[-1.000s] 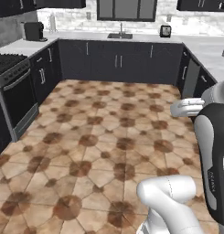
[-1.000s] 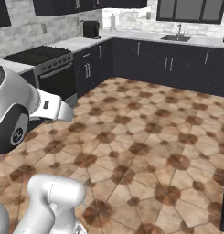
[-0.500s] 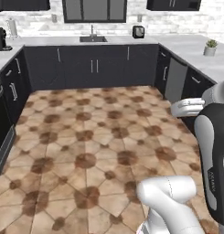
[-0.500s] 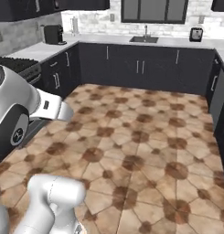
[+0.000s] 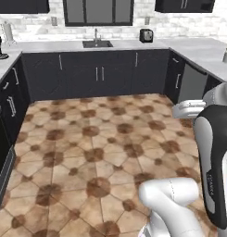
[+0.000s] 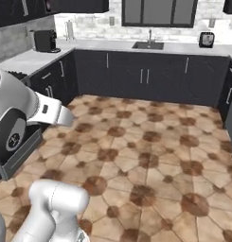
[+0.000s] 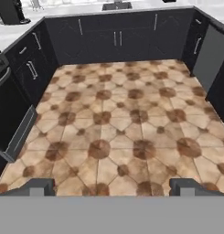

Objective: Get the candle and the wine from the cabinet and move them to the dining counter.

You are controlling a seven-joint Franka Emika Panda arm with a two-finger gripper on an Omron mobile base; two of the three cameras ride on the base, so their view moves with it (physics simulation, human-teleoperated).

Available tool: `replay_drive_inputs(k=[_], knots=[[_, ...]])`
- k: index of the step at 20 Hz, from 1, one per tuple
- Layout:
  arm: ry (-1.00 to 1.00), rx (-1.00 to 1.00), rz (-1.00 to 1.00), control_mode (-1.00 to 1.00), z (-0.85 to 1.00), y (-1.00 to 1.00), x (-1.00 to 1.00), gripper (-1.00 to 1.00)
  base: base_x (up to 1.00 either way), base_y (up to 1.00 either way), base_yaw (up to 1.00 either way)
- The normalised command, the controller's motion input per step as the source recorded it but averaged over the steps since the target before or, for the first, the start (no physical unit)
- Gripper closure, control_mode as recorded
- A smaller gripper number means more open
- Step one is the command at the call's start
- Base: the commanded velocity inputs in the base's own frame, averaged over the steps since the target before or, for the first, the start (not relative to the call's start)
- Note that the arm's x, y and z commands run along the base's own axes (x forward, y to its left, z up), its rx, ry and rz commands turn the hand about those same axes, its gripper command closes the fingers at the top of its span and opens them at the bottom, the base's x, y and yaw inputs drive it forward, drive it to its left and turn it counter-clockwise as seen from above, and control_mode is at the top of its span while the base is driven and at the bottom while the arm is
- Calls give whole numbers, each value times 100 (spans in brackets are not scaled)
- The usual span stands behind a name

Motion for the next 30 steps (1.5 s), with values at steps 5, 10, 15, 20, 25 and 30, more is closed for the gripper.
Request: replay_drive_inputs(k=[5,10,15,20,25,30], knots=[[0,0,0,100,0,0,0,-100,100,0,32],[0,0,0,100,0,0,0,-100,100,-1,31],[0,0,0,100,0,0,0,-100,100,-21,35],[0,0,0,100,0,0,0,-100,100,-38,42],[0,0,0,100,0,0,0,-100,100,-56,40],[0,0,0,100,0,0,0,-100,100,-64,41]])
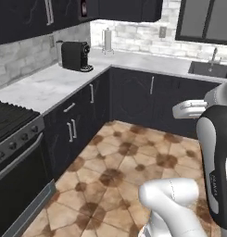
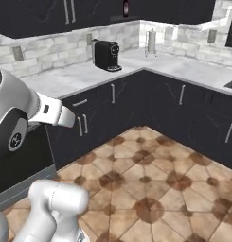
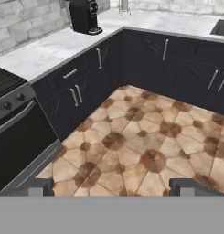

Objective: Get the candle and the wine from the cabinet and move them to the dining counter.

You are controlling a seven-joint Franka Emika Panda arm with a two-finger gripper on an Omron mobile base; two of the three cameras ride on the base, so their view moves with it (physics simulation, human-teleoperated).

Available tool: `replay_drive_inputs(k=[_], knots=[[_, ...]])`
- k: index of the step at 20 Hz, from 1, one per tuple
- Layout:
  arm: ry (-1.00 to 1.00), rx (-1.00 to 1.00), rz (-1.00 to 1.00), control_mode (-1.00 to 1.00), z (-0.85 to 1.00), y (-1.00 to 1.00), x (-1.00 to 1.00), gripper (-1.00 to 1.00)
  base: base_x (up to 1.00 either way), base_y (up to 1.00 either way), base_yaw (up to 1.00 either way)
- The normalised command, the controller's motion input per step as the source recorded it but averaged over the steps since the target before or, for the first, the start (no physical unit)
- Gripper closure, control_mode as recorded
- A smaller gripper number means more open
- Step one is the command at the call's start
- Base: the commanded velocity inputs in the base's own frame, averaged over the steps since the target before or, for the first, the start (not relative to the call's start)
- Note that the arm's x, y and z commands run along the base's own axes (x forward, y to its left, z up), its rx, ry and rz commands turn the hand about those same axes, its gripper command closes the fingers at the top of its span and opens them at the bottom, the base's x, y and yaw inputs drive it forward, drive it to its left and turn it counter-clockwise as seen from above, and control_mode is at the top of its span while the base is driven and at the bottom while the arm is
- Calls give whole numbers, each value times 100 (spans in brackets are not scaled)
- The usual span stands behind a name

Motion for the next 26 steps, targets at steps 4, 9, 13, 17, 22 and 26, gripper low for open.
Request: replay_drive_inputs(k=[4,9,13,17,22,26], knots=[[0,0,0,100,0,0,0,-100,100,-54,44],[0,0,0,100,0,0,0,-100,100,-59,42],[0,0,0,100,0,0,0,-100,100,-67,39],[0,0,0,100,0,0,0,-100,100,-65,37],[0,0,0,100,0,0,0,-100,100,-60,34],[0,0,0,100,0,0,0,-100,100,-45,30]])
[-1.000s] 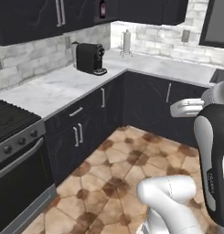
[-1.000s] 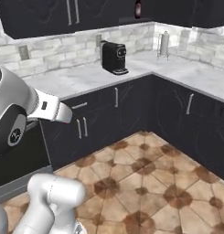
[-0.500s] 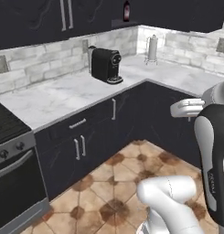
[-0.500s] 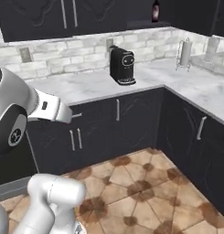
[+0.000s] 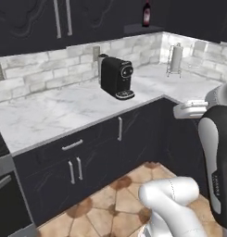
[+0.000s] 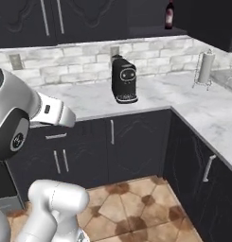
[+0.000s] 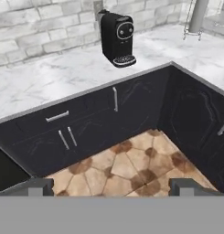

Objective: Get the candle and the wine from the cabinet and move them to the dining counter.

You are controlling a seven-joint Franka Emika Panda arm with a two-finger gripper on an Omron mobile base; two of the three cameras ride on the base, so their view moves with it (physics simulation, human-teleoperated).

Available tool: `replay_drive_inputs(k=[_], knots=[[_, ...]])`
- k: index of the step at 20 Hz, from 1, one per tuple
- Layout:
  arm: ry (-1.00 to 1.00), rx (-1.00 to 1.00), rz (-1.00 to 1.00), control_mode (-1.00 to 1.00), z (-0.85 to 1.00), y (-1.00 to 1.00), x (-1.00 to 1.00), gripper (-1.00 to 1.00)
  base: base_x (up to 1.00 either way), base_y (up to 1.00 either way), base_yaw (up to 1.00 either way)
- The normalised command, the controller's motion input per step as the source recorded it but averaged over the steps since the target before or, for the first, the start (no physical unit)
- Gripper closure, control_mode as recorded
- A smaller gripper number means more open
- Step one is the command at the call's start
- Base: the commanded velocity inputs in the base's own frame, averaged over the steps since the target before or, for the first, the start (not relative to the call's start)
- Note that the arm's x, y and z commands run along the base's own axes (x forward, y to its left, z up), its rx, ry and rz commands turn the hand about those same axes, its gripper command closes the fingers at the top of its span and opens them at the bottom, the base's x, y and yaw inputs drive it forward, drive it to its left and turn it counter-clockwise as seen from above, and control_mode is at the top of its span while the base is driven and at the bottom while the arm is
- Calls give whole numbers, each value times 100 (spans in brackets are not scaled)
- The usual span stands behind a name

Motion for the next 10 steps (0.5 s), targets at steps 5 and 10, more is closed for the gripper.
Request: replay_drive_inputs(k=[5,10], knots=[[0,0,0,100,0,0,0,-100,100,-27,27],[0,0,0,100,0,0,0,-100,86,-33,27]])
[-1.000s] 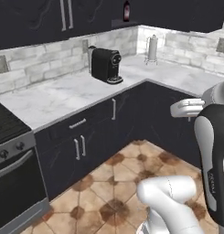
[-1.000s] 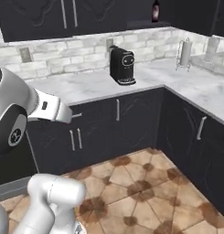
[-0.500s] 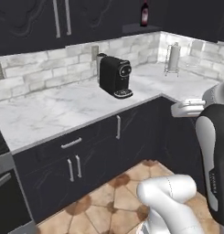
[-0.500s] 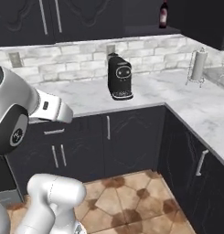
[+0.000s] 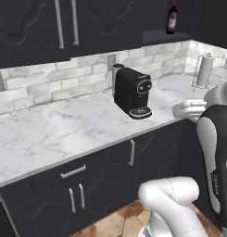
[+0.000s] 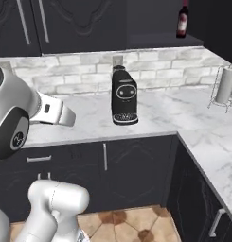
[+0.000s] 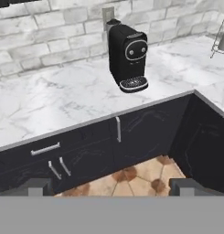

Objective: Get the candle and the wine from the cabinet and move them to the dining counter.

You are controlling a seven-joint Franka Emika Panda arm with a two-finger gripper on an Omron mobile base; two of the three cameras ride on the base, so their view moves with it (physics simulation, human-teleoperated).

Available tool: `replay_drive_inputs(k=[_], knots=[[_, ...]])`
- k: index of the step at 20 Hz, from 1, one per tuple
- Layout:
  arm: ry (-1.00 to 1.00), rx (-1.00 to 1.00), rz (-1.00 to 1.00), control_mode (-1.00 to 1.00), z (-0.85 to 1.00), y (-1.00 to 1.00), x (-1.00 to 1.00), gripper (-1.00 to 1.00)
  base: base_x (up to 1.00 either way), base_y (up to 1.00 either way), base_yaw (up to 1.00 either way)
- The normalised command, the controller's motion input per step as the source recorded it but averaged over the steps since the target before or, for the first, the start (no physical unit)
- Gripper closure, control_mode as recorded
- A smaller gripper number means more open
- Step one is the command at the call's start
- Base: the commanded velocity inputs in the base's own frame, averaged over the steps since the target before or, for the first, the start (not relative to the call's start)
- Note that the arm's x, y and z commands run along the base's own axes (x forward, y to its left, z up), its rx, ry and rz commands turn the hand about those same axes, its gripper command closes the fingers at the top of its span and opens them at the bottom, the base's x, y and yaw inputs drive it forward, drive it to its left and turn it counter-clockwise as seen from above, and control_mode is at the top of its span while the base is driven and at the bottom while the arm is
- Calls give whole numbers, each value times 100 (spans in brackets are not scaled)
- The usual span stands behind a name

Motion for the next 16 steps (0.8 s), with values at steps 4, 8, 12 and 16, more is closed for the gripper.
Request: replay_drive_inputs(k=[4,8,12,16], knots=[[0,0,0,100,0,0,0,-100,51,-43,22],[0,0,0,100,0,0,0,-100,43,-57,23],[0,0,0,100,0,0,0,-100,41,-66,27],[0,0,0,100,0,0,0,-100,53,-37,20]])
